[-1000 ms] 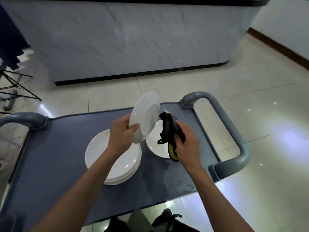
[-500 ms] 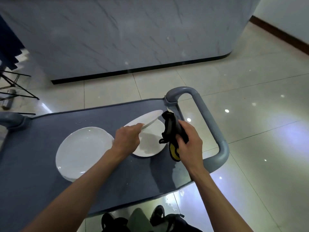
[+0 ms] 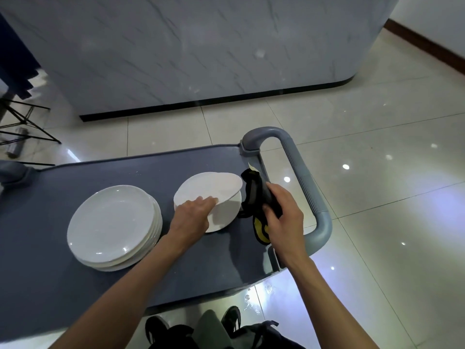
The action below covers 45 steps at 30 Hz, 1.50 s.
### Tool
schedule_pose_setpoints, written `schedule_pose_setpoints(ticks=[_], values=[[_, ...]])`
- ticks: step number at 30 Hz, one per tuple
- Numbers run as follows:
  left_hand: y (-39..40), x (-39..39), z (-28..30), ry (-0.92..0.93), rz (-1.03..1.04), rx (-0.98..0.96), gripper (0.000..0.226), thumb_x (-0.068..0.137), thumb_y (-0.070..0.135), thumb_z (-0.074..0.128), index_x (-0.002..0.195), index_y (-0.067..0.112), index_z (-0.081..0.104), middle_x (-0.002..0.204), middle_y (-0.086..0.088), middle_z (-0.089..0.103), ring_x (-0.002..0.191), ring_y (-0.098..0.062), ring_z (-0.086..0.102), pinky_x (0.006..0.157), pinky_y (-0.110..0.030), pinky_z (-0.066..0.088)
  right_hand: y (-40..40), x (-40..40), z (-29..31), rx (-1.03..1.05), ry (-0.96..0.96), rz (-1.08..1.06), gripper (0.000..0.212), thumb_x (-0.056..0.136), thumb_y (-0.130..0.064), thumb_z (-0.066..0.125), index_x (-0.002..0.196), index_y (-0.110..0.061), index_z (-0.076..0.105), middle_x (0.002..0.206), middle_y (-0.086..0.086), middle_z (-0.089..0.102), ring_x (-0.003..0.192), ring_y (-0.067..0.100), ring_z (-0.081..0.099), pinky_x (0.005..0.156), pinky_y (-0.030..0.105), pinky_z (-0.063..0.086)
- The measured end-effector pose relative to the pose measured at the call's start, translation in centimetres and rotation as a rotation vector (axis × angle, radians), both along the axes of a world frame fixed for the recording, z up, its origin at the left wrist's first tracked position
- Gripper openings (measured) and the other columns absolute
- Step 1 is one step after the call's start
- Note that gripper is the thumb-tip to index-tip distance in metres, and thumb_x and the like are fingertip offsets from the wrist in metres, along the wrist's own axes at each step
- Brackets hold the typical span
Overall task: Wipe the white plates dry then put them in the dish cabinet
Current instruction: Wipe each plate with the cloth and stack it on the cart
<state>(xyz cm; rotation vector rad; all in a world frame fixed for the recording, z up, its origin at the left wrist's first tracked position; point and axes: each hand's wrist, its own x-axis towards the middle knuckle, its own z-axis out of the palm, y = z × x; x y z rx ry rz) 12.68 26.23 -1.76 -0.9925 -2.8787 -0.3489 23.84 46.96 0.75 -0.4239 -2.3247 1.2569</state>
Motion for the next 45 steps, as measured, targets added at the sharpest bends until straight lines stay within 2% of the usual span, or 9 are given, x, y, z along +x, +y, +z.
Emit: schedule_pose_setpoints(ticks=[6,10,12,19,28,33,36,39,45], values=[[-0.7,1.4,-1.4,-0.014,-0.082,-0.127,0.061,0.053,-0.006,0.083,0.111,0.011,0.071,0.107,-0.01,0.073,0.079,-0.035,0.071,0.049,-0.036,0.053,0.1,0.0,-0.5,0.049,-0.048,0.065,0.052,0.091,0.001,0.062,0.137,-0.025,0.057,0.136,-0.008,0.058,0.127,0.014,0.052,0.109,0.041,0.045],[-1.1,1.5,-3.0,-0.106,-0.1,-0.187,0.05,0.091,0.005,0.061,0.14,0.015,0.054,0.145,-0.005,0.055,0.13,-0.034,0.053,0.084,-0.047,0.054,0.0,0.0,-0.9,0.065,-0.059,0.102,0.052,0.091,0.001,0.062,0.136,-0.024,0.058,0.134,-0.009,0.059,0.124,0.013,0.054,0.108,0.039,0.046],[-1.1,1.7,-3.4,-0.133,-0.099,-0.181,0.047,0.098,0.01,0.055,0.143,0.018,0.05,0.15,-0.002,0.05,0.136,-0.032,0.046,0.09,-0.048,0.052,0.0,0.1,-1.1,0.068,-0.073,0.11,0.052,0.091,0.001,0.062,0.136,-0.025,0.058,0.134,-0.01,0.059,0.123,0.012,0.054,0.107,0.038,0.047],[-1.2,2.3,-3.2,-0.036,-0.153,-0.101,0.037,0.081,0.015,0.081,0.116,0.017,0.07,0.121,-0.001,0.07,0.102,-0.03,0.068,0.058,-0.039,0.059,0.0,0.4,-1.5,0.052,-0.086,0.128,0.053,0.09,0.002,0.063,0.135,-0.024,0.059,0.132,-0.009,0.06,0.123,0.014,0.055,0.107,0.04,0.047],[-1.8,2.5,-5.2,-0.014,-0.141,-0.043,0.05,0.061,0.009,0.092,0.106,0.018,0.074,0.117,0.001,0.072,0.105,-0.029,0.069,0.07,-0.039,0.061,-0.3,0.3,-1.9,0.075,-0.138,0.146,0.052,0.09,0.0,0.062,0.136,-0.024,0.058,0.135,-0.009,0.059,0.125,0.016,0.054,0.106,0.043,0.046],[-1.9,2.3,-5.5,-0.061,-0.118,0.003,0.041,0.067,0.003,0.085,0.104,0.017,0.074,0.118,0.0,0.071,0.109,-0.03,0.067,0.073,-0.041,0.061,-0.7,0.2,-1.9,0.074,-0.14,0.159,0.054,0.089,0.002,0.063,0.136,-0.025,0.058,0.134,-0.009,0.059,0.126,0.015,0.054,0.107,0.043,0.046],[-2.3,2.1,-5.1,-0.16,-0.123,0.002,0.017,0.083,0.018,0.074,0.099,0.014,0.073,0.111,0.002,0.071,0.111,-0.026,0.064,0.077,-0.04,0.058,-1.1,-0.2,-1.7,0.059,-0.142,0.169,0.054,0.089,0.003,0.063,0.136,-0.023,0.059,0.135,-0.009,0.059,0.127,0.013,0.054,0.108,0.043,0.046],[-3.3,1.9,-4.6,-0.211,-0.11,-0.008,0.022,0.095,0.035,0.06,0.098,0.017,0.071,0.103,0.005,0.07,0.104,-0.019,0.06,0.077,-0.038,0.053,-1.9,-0.9,-1.3,0.069,-0.125,0.192,0.054,0.089,0.003,0.063,0.136,-0.022,0.059,0.134,-0.008,0.06,0.125,0.012,0.055,0.107,0.042,0.046],[-6.4,2.4,-2.9,-0.131,-0.022,0.163,0.018,0.093,0.027,0.066,0.088,0.011,0.072,0.088,-0.003,0.069,0.088,-0.024,0.062,0.067,-0.042,0.053,-4.5,-3.5,-0.8,0.08,-0.082,0.253,0.054,0.085,0.006,0.065,0.133,-0.018,0.061,0.129,-0.004,0.063,0.119,0.014,0.058,0.103,0.042,0.049]])
